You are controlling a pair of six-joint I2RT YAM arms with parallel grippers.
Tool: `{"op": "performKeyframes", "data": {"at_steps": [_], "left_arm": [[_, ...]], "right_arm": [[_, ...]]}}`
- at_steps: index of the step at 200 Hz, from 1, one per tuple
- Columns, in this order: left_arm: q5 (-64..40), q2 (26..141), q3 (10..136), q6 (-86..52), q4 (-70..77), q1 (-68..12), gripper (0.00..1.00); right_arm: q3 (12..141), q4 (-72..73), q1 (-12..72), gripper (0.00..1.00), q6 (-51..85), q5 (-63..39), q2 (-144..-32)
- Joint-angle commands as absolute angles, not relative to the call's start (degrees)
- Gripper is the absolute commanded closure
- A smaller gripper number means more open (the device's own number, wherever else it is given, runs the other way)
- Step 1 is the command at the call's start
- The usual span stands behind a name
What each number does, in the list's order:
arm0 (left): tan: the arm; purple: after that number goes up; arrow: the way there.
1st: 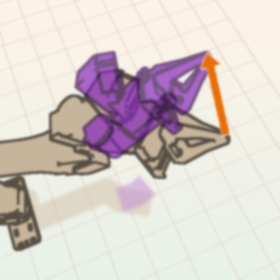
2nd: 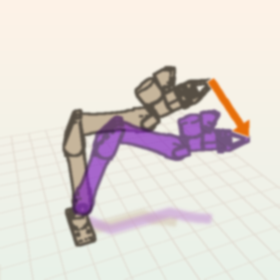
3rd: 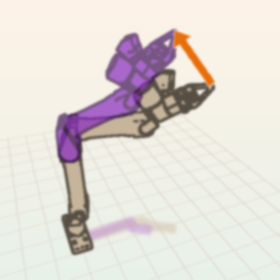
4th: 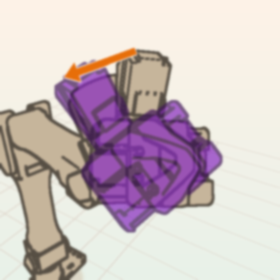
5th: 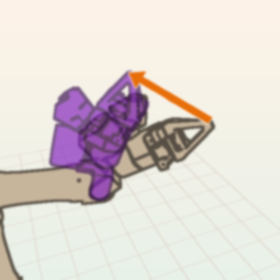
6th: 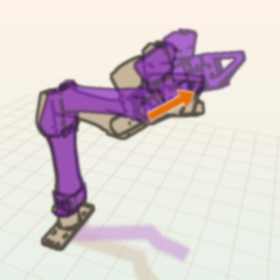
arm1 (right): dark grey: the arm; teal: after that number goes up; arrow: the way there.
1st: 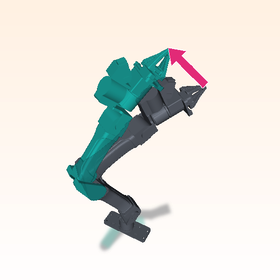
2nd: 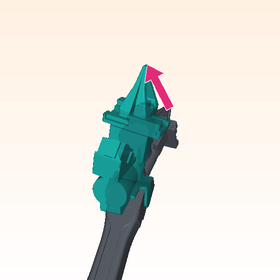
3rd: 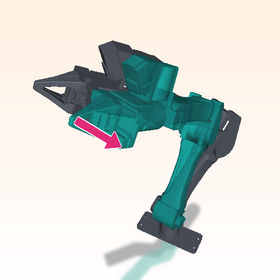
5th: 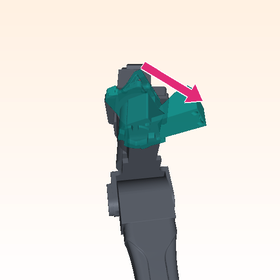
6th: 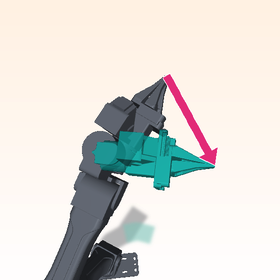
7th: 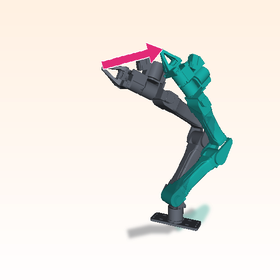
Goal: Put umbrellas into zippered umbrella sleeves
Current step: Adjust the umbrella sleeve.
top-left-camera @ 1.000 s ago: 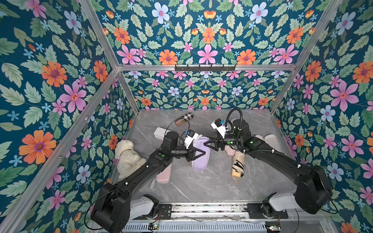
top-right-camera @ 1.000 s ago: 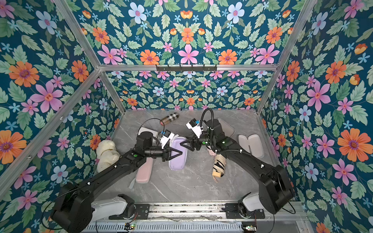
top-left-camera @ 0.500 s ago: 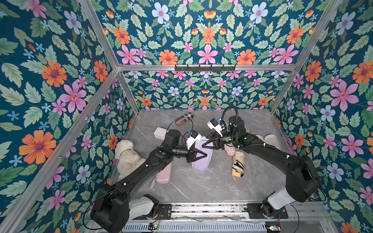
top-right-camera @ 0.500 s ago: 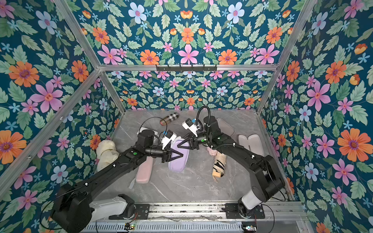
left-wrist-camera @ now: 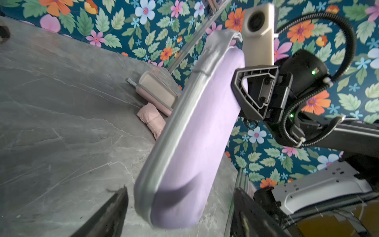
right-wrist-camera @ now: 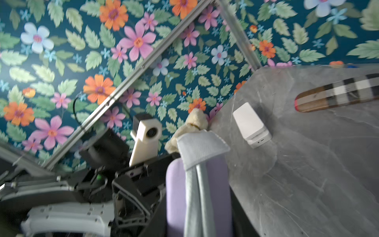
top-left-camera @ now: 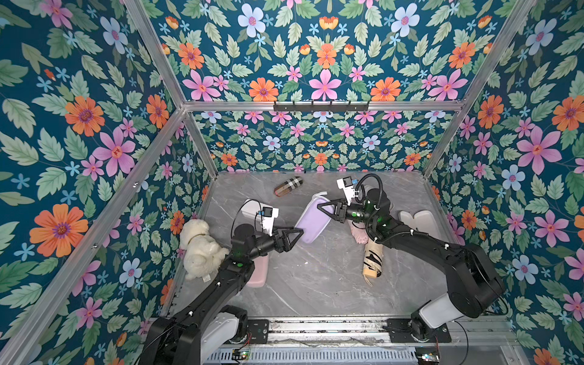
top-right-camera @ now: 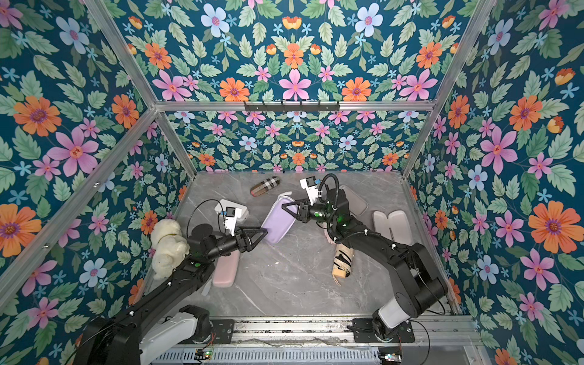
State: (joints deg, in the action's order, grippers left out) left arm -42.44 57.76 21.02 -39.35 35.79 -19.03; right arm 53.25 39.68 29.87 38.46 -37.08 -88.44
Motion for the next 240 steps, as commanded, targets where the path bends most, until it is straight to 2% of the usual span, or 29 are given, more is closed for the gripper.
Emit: {"op": "performKeyframes", "data": {"at_steps": [1,59,98,119,132,151,169,191,208,223,240], "left_arm": [[-33.3,59.0,17.4,-52.5,56.2,-19.5,0.13],[-26.6,66.8,15.8,-62.0,71.9,-21.4,0.14],[-24.0,71.2,17.5,-66.5,80.0,-24.4,0.23],[-23.3,73.5,17.6,-69.1,85.1,-25.0,0.36],[-22.7,73.5,17.2,-69.6,86.0,-24.7,0.52],[-22.2,71.0,17.1,-69.1,82.1,-23.0,0.78],[-23.7,67.4,17.1,-67.2,74.8,-19.9,0.92],[-29.3,63.3,20.6,-61.7,61.5,-17.5,0.94],[-33.4,61.2,24.2,-56.8,52.2,-17.3,0.94],[-35.9,59.8,26.9,-53.2,45.7,-17.2,0.94],[-37.0,58.4,29.2,-50.0,40.2,-17.2,0.93]], "right_arm": [[51.6,53.2,31.1,0.88,49.8,-23.1,-87.3],[48.6,60.6,36.3,0.88,57.3,-14.6,-86.8],[48.1,64.9,40.1,0.88,60.7,-10.8,-88.3],[47.7,67.5,41.0,0.86,62.1,-10.1,-89.9],[46.7,67.9,41.0,0.81,62.2,-9.7,-90.2],[44.4,66.8,40.1,0.59,60.8,-10.7,-89.2],[41.2,64.3,37.1,0.45,58.9,-13.8,-87.2],[36.4,61.1,31.3,0.44,55.0,-19.3,-85.0],[35.3,51.6,29.3,0.47,44.5,-20.9,-81.3],[37.5,37.9,30.4,0.49,29.7,-18.7,-77.6],[39.8,27.5,34.7,0.49,13.4,-9.3,-75.2]]}}
